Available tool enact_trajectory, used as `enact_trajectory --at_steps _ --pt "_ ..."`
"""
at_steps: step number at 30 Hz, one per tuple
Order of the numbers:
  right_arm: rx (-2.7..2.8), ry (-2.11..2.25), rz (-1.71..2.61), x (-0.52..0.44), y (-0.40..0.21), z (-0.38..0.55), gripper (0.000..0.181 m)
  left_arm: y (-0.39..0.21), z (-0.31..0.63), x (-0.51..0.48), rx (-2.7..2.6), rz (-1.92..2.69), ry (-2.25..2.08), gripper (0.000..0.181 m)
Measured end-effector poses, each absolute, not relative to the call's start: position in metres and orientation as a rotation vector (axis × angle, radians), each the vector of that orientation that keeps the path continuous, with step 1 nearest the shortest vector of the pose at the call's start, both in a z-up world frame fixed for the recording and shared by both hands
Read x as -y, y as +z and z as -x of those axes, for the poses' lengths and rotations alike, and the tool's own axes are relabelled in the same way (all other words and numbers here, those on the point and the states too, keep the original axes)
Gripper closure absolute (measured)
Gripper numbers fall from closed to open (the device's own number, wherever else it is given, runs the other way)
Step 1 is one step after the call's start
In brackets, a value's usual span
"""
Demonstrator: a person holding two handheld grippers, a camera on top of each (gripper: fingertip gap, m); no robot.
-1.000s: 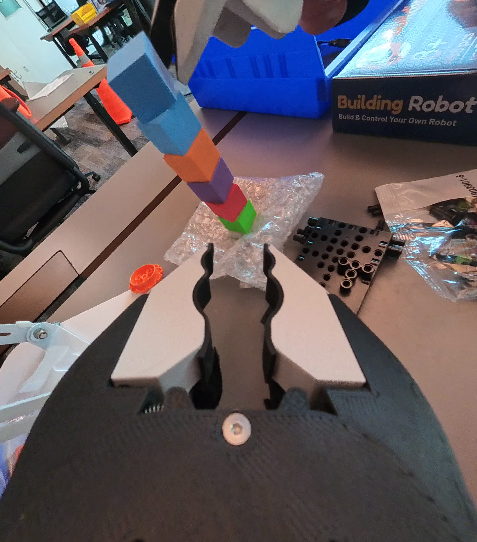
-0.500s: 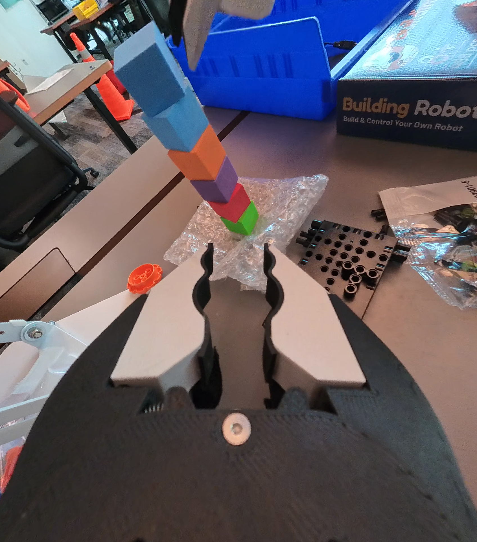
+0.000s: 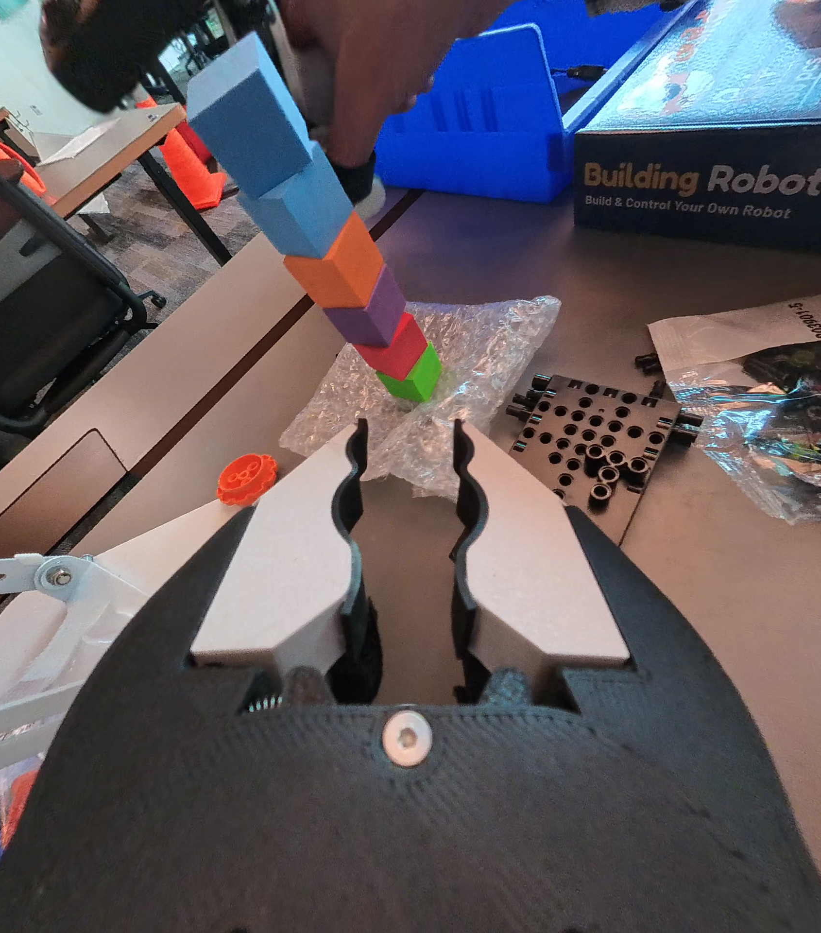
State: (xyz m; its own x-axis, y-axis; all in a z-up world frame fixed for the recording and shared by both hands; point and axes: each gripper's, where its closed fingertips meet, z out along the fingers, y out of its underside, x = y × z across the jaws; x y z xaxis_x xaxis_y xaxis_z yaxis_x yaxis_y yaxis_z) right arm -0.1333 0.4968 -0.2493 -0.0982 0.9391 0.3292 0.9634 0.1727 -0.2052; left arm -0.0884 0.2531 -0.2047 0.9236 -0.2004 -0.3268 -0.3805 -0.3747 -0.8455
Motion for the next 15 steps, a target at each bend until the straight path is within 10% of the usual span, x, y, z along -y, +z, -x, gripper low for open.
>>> enact_trajectory --at_steps 15 --pt "1.942 0.32 1.731 -0.465 -0.187 0.139 0.153 -0.204 0.086 -0.253 -0.427 1.965 0.203 0.149"
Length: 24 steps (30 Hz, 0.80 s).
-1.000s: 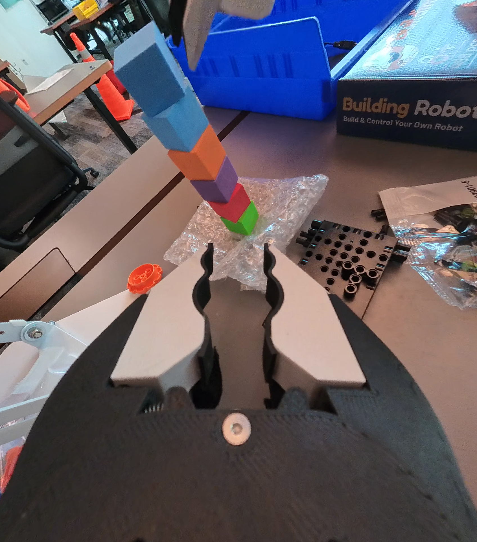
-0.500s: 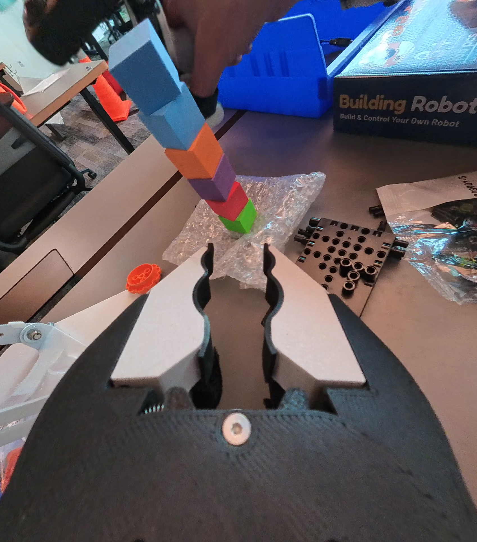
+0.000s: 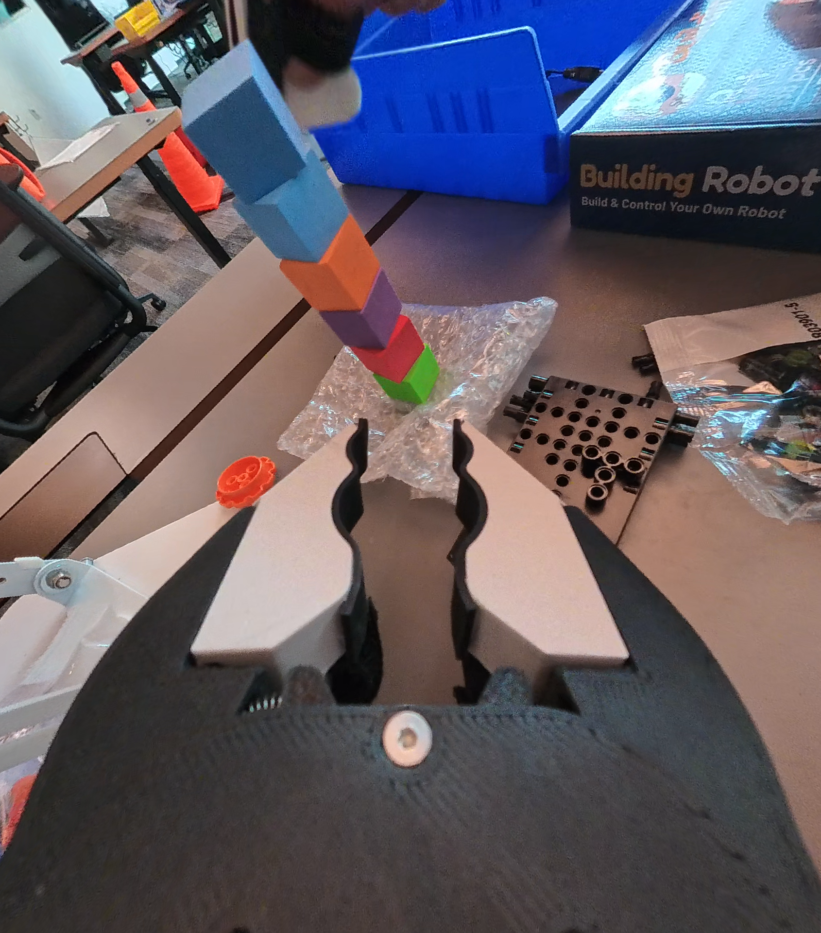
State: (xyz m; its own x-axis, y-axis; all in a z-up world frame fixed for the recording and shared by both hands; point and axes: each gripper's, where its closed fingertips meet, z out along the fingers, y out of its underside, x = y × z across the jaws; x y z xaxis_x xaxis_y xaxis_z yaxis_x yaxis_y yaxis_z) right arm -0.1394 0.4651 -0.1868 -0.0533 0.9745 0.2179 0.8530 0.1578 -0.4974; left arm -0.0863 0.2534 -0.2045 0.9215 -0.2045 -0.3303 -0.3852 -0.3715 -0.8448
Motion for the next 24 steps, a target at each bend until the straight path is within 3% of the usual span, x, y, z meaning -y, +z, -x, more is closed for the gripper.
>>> enact_trajectory --at_steps 12,24 --pt "1.835 0.885 1.366 -0.36 -0.059 0.114 0.153 -0.206 0.087 -0.253 -0.422 1.968 0.208 0.15" --pt "1.764 1.247 1.266 -0.311 -0.071 0.109 0.153 -0.201 0.088 -0.252 -0.424 1.955 0.215 0.15"
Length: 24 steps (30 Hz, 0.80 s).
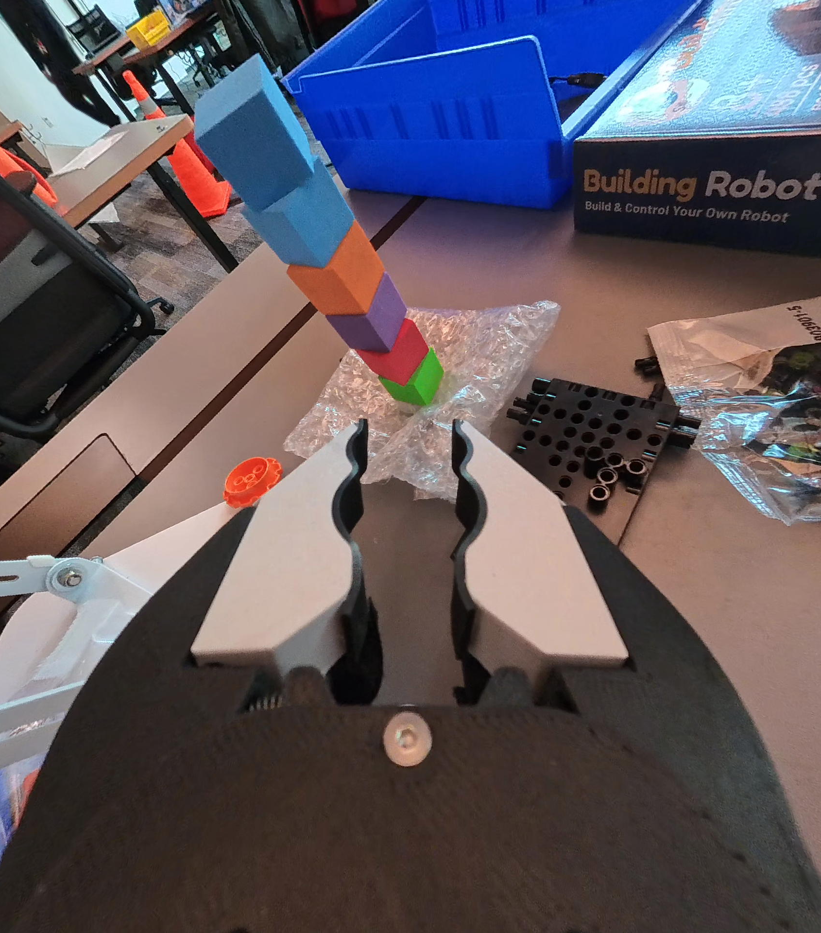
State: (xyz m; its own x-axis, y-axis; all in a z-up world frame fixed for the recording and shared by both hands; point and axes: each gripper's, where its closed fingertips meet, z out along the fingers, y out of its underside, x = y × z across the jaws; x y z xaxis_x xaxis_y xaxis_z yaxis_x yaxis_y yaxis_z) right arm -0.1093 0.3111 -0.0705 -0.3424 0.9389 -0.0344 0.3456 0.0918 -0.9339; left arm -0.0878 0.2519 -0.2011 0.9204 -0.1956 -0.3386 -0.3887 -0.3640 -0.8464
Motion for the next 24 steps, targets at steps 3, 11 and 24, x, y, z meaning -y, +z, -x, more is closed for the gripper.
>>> enact_trajectory --at_steps 3,11,24 --pt "1.723 1.323 1.246 -0.308 -0.07 0.11 0.152 -0.203 0.088 -0.252 -0.426 1.96 0.215 0.15" --pt "1.692 1.378 1.246 -0.306 -0.089 0.114 0.152 -0.203 0.089 -0.252 -0.424 1.962 0.216 0.15" --pt "1.672 1.354 1.256 -0.312 -0.101 0.112 0.152 -0.204 0.09 -0.252 -0.422 1.964 0.217 0.15"
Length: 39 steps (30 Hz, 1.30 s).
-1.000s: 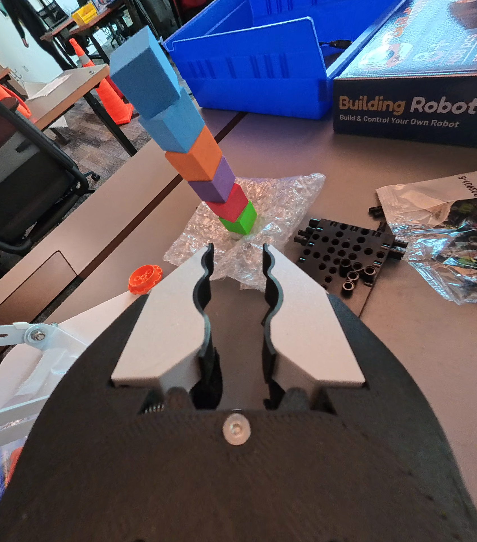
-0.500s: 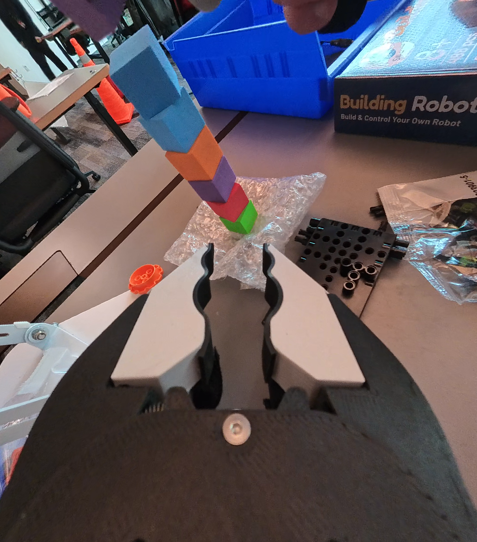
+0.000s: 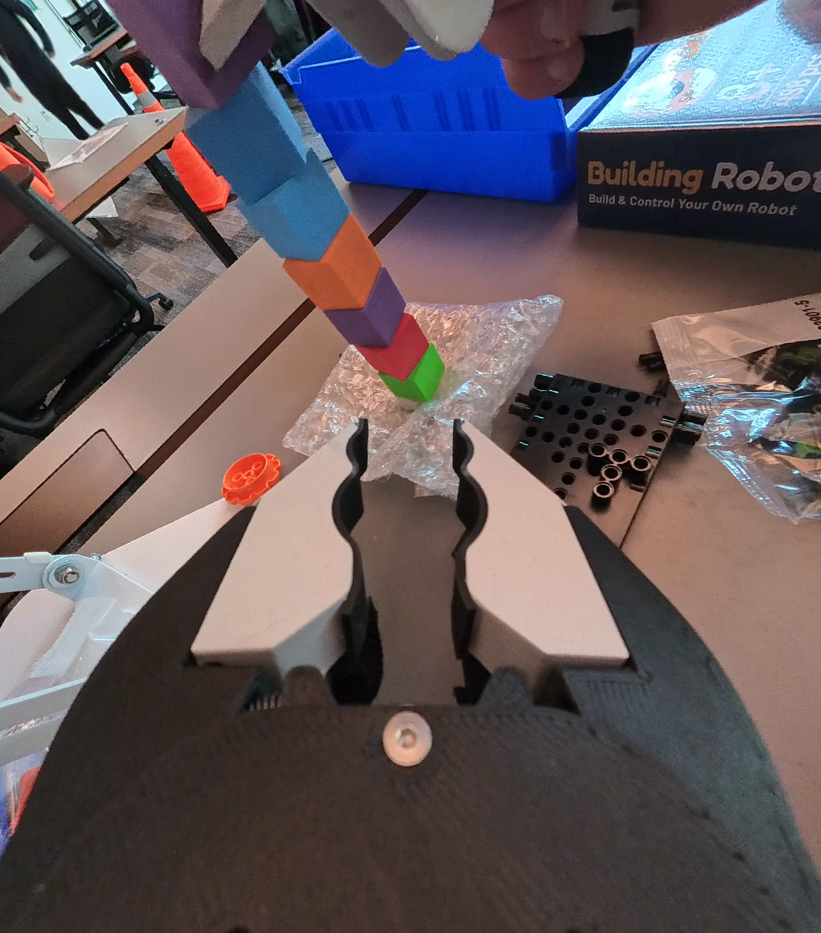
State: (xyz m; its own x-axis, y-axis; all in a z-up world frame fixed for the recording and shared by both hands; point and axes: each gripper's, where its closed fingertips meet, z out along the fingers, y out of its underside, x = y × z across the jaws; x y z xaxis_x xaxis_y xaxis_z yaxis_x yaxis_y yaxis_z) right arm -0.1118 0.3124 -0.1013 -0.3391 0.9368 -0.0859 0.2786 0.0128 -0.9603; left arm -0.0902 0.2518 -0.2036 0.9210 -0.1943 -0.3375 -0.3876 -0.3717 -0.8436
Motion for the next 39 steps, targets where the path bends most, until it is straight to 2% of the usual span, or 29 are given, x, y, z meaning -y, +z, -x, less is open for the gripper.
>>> enact_trajectory --at_steps 20,27,39 --pt "1.665 1.331 1.27 -0.312 -0.1 0.106 0.145 -0.201 0.096 -0.25 -0.403 1.963 0.228 0.149" --pt "1.636 1.329 1.251 -0.312 -0.085 0.092 0.145 -0.195 0.111 -0.233 -0.32 2.032 0.174 0.142" --pt "1.569 1.241 1.258 -0.317 -0.07 0.032 0.153 -0.211 0.131 -0.233 -0.249 2.101 0.199 0.144"
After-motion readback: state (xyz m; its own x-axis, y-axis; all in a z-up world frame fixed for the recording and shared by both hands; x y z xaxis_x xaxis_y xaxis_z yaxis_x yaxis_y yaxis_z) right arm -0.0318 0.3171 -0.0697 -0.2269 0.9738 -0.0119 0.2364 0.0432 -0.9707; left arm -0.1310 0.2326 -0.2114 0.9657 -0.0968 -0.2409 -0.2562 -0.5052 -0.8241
